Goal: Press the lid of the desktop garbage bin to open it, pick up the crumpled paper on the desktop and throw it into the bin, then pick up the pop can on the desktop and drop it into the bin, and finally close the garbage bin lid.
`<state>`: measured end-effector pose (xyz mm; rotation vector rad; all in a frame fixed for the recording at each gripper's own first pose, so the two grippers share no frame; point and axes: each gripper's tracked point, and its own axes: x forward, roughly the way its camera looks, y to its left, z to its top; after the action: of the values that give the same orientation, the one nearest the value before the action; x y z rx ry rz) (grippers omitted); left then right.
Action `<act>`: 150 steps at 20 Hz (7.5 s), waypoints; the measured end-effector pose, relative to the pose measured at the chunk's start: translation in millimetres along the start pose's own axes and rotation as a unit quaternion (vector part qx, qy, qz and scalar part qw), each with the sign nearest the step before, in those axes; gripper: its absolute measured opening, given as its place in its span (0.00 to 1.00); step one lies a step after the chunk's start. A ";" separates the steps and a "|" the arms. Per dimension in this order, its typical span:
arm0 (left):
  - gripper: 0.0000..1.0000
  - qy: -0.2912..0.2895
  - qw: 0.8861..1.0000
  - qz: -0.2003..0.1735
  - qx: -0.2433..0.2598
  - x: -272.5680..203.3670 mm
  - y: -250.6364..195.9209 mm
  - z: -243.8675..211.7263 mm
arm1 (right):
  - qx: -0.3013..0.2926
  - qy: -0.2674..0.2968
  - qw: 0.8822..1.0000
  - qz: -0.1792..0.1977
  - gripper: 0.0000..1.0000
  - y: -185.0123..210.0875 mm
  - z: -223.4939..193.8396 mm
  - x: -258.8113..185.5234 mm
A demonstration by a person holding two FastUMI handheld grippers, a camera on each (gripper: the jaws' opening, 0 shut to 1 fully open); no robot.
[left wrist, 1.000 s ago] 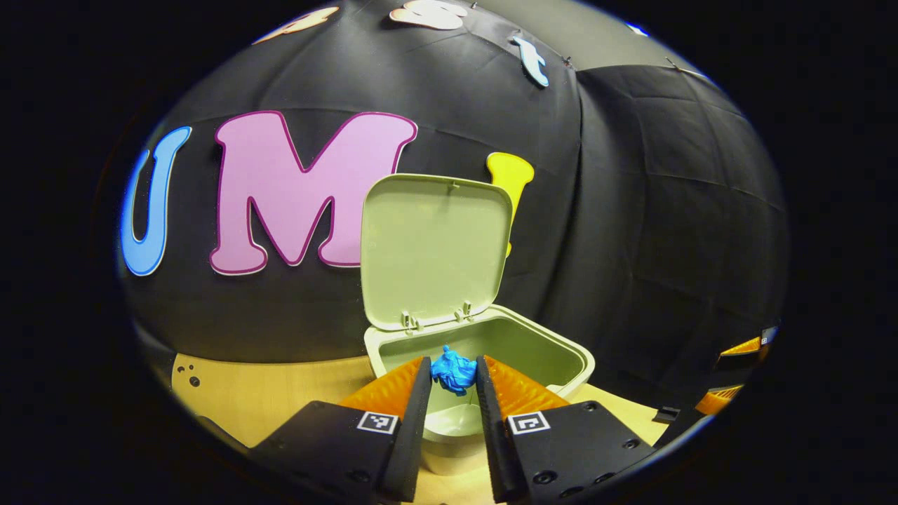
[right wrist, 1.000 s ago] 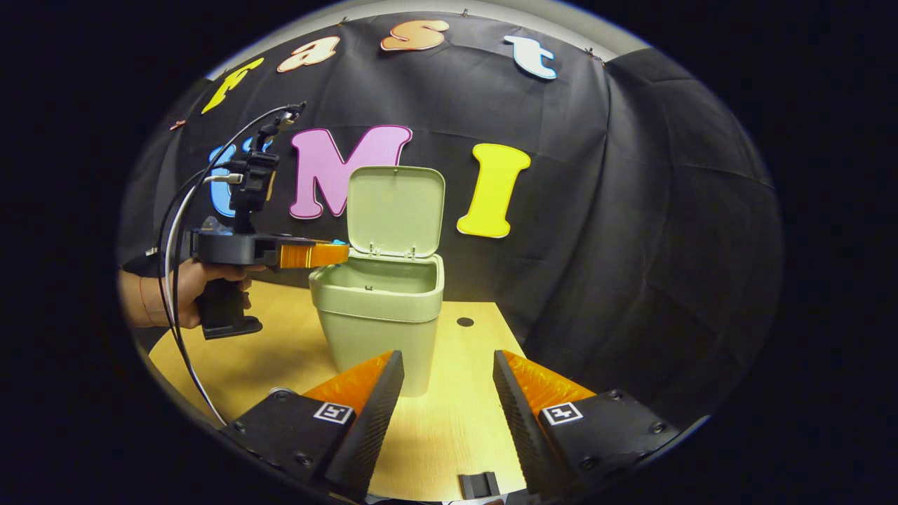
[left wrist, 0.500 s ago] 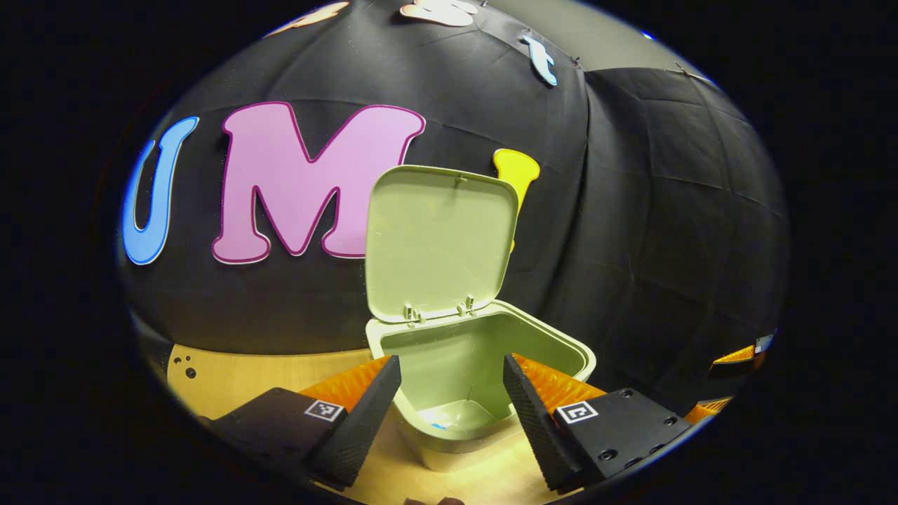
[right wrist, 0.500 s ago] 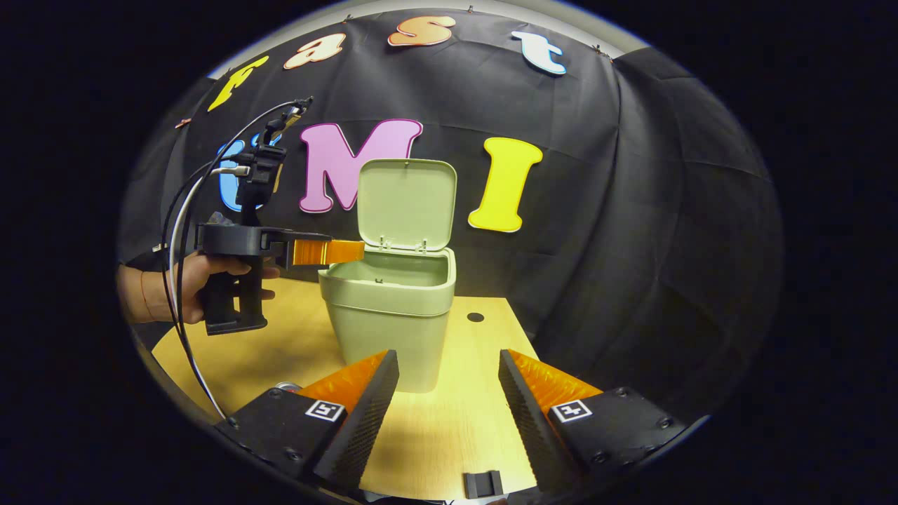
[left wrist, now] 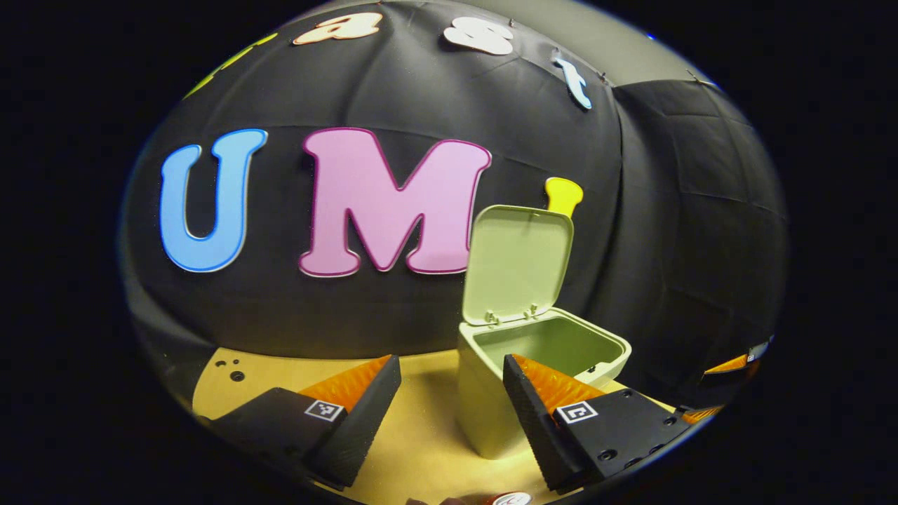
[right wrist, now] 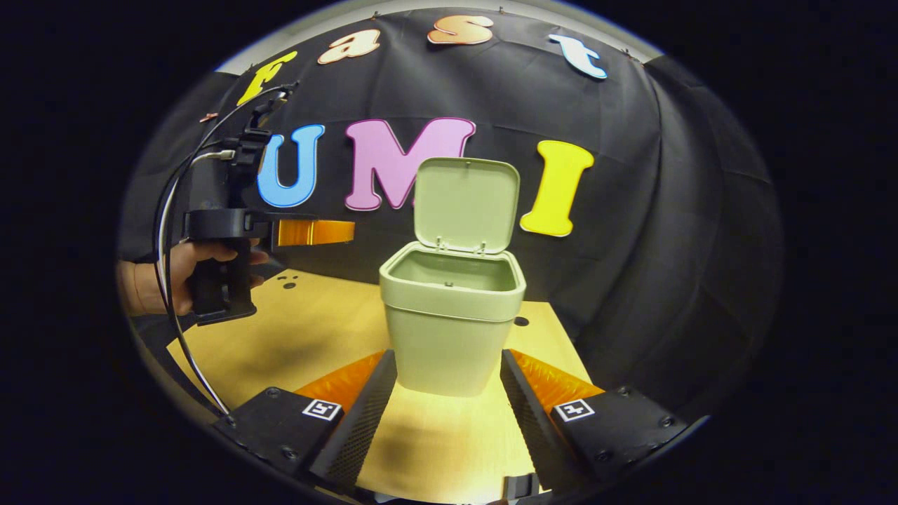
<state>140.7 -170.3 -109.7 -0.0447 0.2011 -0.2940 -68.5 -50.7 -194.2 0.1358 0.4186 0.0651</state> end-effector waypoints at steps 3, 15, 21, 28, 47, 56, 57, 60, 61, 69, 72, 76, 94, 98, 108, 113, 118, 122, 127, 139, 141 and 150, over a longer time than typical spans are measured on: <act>0.94 -0.002 1.000 0.023 0.005 -29.7 26.0 -2.5 | -0.006 0.010 1.000 0.027 0.96 26.2 -8.4 5.9; 0.94 0.027 0.996 0.083 -0.005 -124.8 97.5 -46.8 | -0.055 0.080 0.990 0.106 0.97 110.7 -79.9 39.3; 0.95 0.035 0.994 0.105 -0.012 -147.7 123.2 -55.8 | -0.049 0.127 0.980 0.145 0.97 143.0 -118.8 58.4; 0.94 0.040 0.991 0.125 -0.016 -155.5 149.0 -61.7 | -0.078 0.186 0.966 0.162 0.97 152.5 -167.7 78.3; 0.94 0.038 0.993 0.104 -0.031 -142.0 133.6 -60.9 | -0.018 0.048 0.991 0.126 0.82 105.9 16.8 49.3; 0.94 0.041 0.994 0.100 -0.031 -130.7 125.2 -60.0 | -0.001 -0.035 0.995 0.098 0.82 54.8 118.7 68.1; 0.95 0.041 0.993 0.102 -0.031 -128.4 124.6 -59.5 | 0.000 -0.041 0.995 0.094 0.82 49.3 126.7 71.9; 0.94 0.042 0.993 0.106 -0.034 -122.6 125.6 -58.7 | -0.008 -0.043 0.997 0.065 0.81 20.0 138.3 88.5; 0.94 0.042 0.993 0.109 -0.035 -120.5 125.8 -59.1 | -0.009 -0.040 0.998 0.057 0.81 11.5 139.4 93.8; 0.95 0.056 0.988 0.135 -0.054 -102.8 125.3 -66.7 | -0.009 0.019 0.999 0.028 0.81 -37.9 110.9 151.8; 0.95 0.064 0.986 0.147 -0.054 -97.8 125.4 -69.4 | -0.004 0.054 0.998 0.028 0.82 -46.4 93.6 168.6; 0.95 0.071 0.983 0.158 -0.056 -89.8 121.9 -71.6 | 0.001 0.112 0.993 0.029 0.82 -53.7 63.1 181.6; 0.95 0.073 0.981 0.169 -0.063 -97.0 113.4 -70.8 | -0.003 0.140 0.989 0.037 0.81 -56.0 48.1 181.2; 0.95 0.071 0.982 0.166 -0.063 -97.1 113.3 -69.5 | 0.003 0.114 0.993 0.038 0.81 -53.2 63.9 175.7; 0.95 0.064 0.983 0.158 -0.063 -98.4 108.8 -64.2 | 0.003 -0.061 0.997 0.040 0.84 -55.2 195.3 165.9; 0.95 0.061 0.984 0.155 -0.065 -100.1 104.7 -62.5 | -0.009 -0.113 0.993 0.032 0.84 -57.3 251.2 169.4; 0.95 0.060 0.984 0.154 -0.064 -102.5 102.5 -61.6 | -0.025 -0.142 0.989 0.028 0.83 -56.2 290.2 190.1; 0.95 0.059 0.984 0.158 -0.063 -108.7 104.9 -61.4 | -0.016 -0.132 0.991 0.024 0.83 -51.0 294.9 218.3; 0.95 0.060 0.981 0.172 -0.070 -120.1 112.7 -63.2 | -0.014 -0.104 0.994 0.015 0.83 -51.2 288.2 250.4; 0.95 0.061 0.982 0.163 -0.068 -119.9 118.4 -68.0 | -0.021 -0.057 0.998 0.026 0.94 -40.2 215.0 207.1; 0.95 0.063 0.983 0.157 -0.069 -116.6 116.1 -68.7 | -0.011 -0.045 0.998 0.031 0.93 -35.1 196.4 198.7; 0.95 0.066 0.986 0.144 -0.058 -108.4 112.5 -66.5 | -0.010 -0.021 0.999 0.040 0.95 -23.2 140.2 181.9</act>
<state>57.4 -32.0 -162.4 -0.1104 0.3518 0.0046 155.6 -73.7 -143.6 0.1336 0.3695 0.1446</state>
